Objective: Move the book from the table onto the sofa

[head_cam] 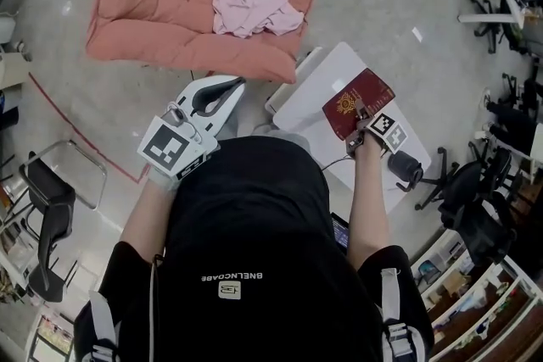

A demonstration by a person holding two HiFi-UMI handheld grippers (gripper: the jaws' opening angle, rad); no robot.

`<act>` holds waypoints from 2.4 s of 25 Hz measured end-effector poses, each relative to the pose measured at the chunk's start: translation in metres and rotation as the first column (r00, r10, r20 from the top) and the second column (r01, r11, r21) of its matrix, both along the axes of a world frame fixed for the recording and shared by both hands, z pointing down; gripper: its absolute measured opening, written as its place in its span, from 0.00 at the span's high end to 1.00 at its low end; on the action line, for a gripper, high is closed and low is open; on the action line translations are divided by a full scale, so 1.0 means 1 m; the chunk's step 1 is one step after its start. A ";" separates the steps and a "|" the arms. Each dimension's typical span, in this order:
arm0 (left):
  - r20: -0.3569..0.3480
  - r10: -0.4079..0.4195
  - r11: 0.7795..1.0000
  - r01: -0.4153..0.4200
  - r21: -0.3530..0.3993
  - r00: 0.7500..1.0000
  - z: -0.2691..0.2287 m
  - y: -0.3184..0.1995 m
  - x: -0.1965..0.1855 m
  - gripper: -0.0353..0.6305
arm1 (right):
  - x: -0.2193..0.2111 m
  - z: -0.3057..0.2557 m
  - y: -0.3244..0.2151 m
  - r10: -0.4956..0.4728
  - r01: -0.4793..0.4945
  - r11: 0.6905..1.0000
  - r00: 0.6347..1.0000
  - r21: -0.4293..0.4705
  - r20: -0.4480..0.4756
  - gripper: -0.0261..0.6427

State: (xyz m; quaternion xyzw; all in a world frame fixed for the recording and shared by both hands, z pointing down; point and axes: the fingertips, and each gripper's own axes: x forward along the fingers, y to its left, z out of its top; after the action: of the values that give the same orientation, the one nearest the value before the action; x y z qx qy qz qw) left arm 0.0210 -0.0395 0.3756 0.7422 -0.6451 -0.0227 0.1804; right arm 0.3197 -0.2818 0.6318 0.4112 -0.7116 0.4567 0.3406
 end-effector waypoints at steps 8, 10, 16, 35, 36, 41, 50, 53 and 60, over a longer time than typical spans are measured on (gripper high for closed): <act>-0.017 -0.032 0.999 0.032 0.016 0.999 0.006 0.048 -0.057 0.93 | -0.094 -0.039 0.023 -0.091 0.089 0.994 0.995 0.064 0.036 0.59; -0.013 -0.035 0.999 0.035 0.017 0.999 0.006 0.060 -0.069 0.93 | -0.117 -0.049 0.028 -0.123 0.119 0.989 0.992 0.087 0.041 0.59; -0.013 -0.058 0.998 0.059 0.037 0.998 0.006 0.096 -0.104 0.93 | -0.182 -0.076 0.048 -0.190 0.180 0.974 0.979 0.139 0.066 0.59; -0.020 -0.303 0.953 0.304 0.021 0.953 -0.002 0.149 -0.169 0.93 | -0.385 -0.102 0.078 -0.510 0.492 0.858 0.850 0.149 0.133 0.59; -0.025 -0.322 0.946 0.322 0.017 0.946 0.000 0.154 -0.174 0.93 | -0.397 -0.100 0.083 -0.527 0.509 0.848 0.840 0.145 0.133 0.59; -0.029 -0.396 0.918 0.396 -0.002 0.918 0.008 0.172 -0.207 0.93 | -0.458 -0.084 0.105 -0.595 0.584 0.804 0.793 0.113 0.134 0.59; -0.004 -0.517 0.855 0.516 -0.040 0.856 0.009 0.162 -0.206 0.93 | -0.500 -0.051 0.110 -0.665 0.670 0.741 0.728 0.030 0.167 0.59; -0.004 -0.562 0.826 0.561 -0.047 0.827 0.014 0.178 -0.223 0.93 | -0.529 -0.033 0.133 -0.696 0.704 0.710 0.700 0.002 0.160 0.59; 0.018 -0.654 0.752 0.653 -0.090 0.756 0.014 0.190 -0.236 0.93 | -0.570 0.000 0.161 -0.751 0.763 0.643 0.644 -0.059 0.145 0.59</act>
State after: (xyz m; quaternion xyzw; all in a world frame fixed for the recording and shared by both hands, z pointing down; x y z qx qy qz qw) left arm -0.2152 0.1503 0.3898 0.4610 -0.8626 -0.0604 0.1994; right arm -0.2502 -0.1212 0.6322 0.0305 -0.8079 0.3335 0.4849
